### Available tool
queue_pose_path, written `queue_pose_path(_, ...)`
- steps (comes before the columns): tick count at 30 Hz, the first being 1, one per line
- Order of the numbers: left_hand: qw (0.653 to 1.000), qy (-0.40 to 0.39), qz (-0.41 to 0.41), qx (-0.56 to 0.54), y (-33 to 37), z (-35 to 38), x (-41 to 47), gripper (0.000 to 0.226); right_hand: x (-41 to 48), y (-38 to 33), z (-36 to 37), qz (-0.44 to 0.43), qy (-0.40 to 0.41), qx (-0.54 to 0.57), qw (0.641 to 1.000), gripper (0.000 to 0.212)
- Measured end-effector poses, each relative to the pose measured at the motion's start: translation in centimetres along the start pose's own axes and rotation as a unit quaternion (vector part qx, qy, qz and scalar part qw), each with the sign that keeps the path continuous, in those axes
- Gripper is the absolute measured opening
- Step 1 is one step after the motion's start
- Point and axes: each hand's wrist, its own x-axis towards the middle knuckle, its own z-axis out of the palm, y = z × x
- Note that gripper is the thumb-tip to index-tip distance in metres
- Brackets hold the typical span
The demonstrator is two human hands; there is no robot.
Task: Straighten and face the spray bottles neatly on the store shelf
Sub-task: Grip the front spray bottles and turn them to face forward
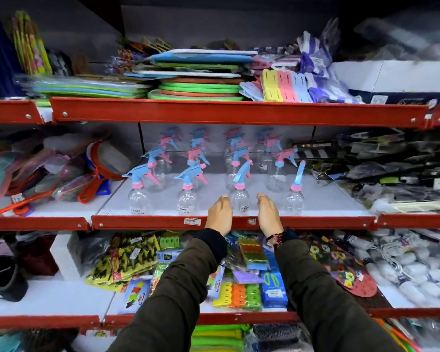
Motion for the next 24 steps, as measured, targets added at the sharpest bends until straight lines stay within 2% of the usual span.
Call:
queue_pose_path(7, 0.996, -0.013, 0.014, 0.082, -0.1, 0.9, 1.7, 0.041, 1.2, 0.5, 1.1, -0.017, -0.068, -0.017, 0.997, 0.038)
queue_pose_path(11, 0.998, -0.011, 0.014, 0.066, -0.2, 1.2, 2.1, 0.043, 0.2, 0.6, 1.1, -0.023, -0.029, -0.017, 0.999, 0.044)
queue_pose_path(20, 0.999, 0.01, 0.012, 0.031, 0.0, 1.2, 2.2, 0.043, 0.1, 1.0, 0.8, -0.018, 0.036, -0.034, 0.999, 0.043)
queue_pose_path(24, 0.999, 0.01, 0.009, 0.032, 0.0, 1.2, 2.4, 0.044, 0.8, 0.7, 1.0, -0.02, 0.004, -0.04, 0.999, 0.04)
